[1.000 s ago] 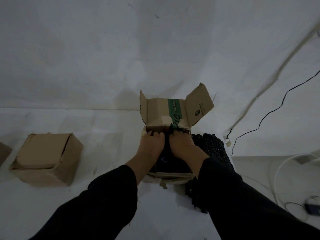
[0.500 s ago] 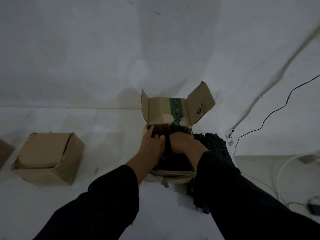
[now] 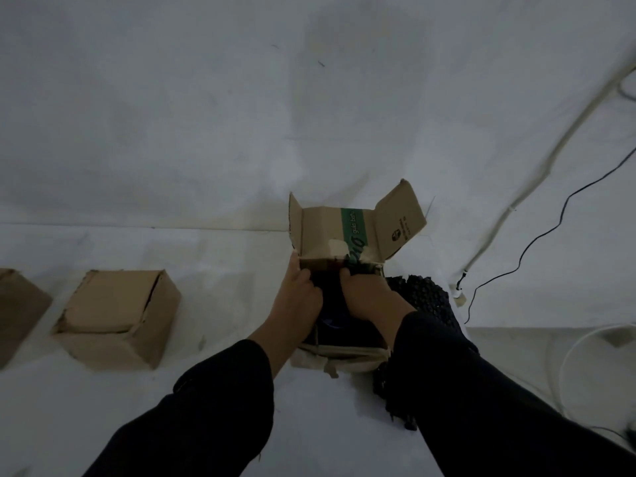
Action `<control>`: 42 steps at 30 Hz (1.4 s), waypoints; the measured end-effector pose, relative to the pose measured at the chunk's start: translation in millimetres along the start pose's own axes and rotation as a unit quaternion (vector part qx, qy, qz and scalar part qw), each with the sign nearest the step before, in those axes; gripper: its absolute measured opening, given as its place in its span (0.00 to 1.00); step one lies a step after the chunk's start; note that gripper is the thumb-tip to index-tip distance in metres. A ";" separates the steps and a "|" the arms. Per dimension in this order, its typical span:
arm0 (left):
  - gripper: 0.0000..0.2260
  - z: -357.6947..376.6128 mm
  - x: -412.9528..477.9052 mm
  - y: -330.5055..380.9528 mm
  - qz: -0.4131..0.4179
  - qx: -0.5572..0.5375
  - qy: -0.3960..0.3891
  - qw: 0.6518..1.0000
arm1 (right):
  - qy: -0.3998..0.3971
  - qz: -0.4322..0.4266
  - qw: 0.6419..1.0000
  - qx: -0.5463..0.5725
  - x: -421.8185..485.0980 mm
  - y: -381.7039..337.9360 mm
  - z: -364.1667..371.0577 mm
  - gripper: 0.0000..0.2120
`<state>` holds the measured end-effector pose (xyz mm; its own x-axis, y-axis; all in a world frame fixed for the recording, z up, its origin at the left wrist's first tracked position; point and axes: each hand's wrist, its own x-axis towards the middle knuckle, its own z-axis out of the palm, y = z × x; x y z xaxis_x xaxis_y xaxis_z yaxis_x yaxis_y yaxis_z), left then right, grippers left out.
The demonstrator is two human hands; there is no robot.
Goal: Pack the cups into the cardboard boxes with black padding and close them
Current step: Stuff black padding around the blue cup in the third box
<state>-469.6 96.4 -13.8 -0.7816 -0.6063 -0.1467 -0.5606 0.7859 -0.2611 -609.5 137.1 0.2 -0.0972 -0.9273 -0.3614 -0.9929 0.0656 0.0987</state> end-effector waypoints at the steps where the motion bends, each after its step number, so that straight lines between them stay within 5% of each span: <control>1: 0.03 -2.6 -4.1 3.5 0.002 -0.003 -0.013 1.000 | 0.011 -0.006 1.000 -0.015 -3.4 0.4 -1.4 0.18; 11: 0.23 -26.6 -28.7 7.0 -0.048 0.020 -0.003 0.999 | 0.069 -0.029 0.996 0.057 -45.5 11.7 -10.6 0.21; 21: 0.31 -56.3 -35.0 50.5 -0.021 -0.098 0.079 0.992 | 0.205 0.030 0.969 0.135 -119.5 43.9 -2.4 0.22; 27: 0.30 -68.6 -21.6 113.8 0.038 -0.129 0.103 0.986 | 0.196 0.102 0.965 0.143 -155.2 82.0 30.6 0.24; 35: 0.33 -61.3 -2.5 182.8 0.026 -0.199 0.029 0.979 | 0.150 0.127 0.962 0.191 -163.8 119.4 73.2 0.25; 42: 0.36 -39.9 10.7 216.8 -0.108 -0.296 -0.078 0.946 | 0.094 0.093 0.964 0.231 -144.9 132.5 106.8 0.25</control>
<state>-610.5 265.1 -33.8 -0.6065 -0.7352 -0.3028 -0.7944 0.5437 0.2709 -734.2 319.5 -33.4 -0.3049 -0.9316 -0.1980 -0.8881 0.3532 -0.2942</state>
